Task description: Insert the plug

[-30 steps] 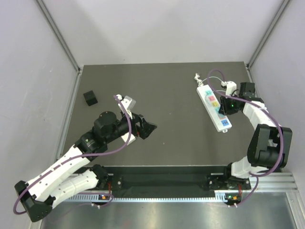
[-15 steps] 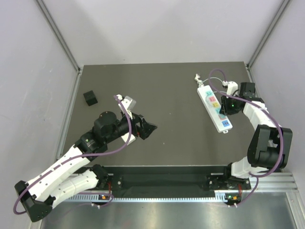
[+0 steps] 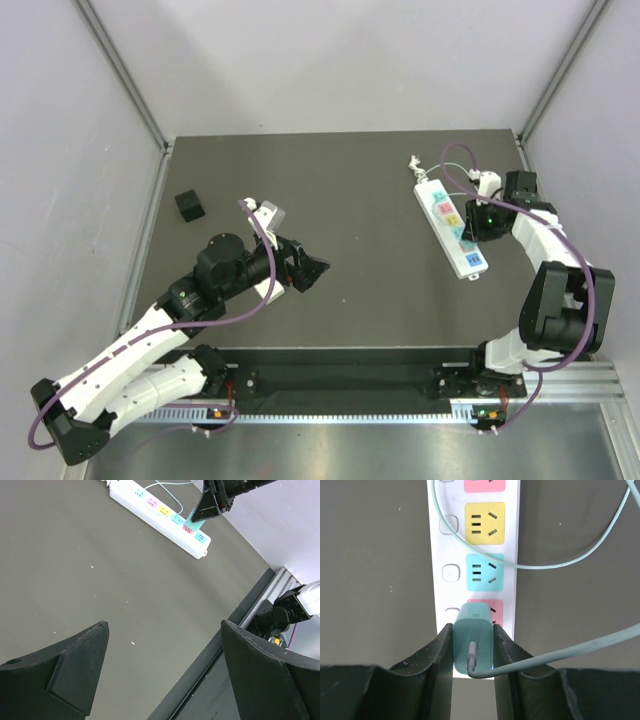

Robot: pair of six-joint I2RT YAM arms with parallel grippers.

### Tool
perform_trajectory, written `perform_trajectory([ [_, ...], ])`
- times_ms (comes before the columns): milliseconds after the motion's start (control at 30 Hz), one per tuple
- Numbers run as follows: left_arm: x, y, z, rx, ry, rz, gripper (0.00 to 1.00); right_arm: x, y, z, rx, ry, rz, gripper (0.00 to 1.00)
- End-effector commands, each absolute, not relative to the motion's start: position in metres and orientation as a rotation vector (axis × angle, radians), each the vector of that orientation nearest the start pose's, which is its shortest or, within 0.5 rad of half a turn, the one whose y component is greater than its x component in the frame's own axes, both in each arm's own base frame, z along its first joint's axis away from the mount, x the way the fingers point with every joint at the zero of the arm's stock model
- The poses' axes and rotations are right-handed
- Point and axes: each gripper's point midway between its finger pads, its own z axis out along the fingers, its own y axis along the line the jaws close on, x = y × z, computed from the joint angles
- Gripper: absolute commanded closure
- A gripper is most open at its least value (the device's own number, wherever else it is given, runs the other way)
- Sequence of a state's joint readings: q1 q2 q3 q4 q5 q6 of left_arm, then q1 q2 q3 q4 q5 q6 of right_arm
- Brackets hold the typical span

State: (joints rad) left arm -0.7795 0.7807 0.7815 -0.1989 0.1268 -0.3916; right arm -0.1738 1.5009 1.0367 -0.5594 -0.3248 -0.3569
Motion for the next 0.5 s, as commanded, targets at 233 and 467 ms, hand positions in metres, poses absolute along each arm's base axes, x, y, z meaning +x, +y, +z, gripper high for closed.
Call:
perform_trajectory([
  [233, 0.197, -0.246, 0.292, 0.438, 1.732, -0.963, 0.03, 0.353, -0.02, 0.087, -0.334, 2.468, 0.218, 1.0],
  [467, 0.197, -0.246, 0.291, 0.443, 1.735, -0.963, 0.03, 0.341, -0.03, 0.059, -0.299, 2.547, 0.176, 1.0],
])
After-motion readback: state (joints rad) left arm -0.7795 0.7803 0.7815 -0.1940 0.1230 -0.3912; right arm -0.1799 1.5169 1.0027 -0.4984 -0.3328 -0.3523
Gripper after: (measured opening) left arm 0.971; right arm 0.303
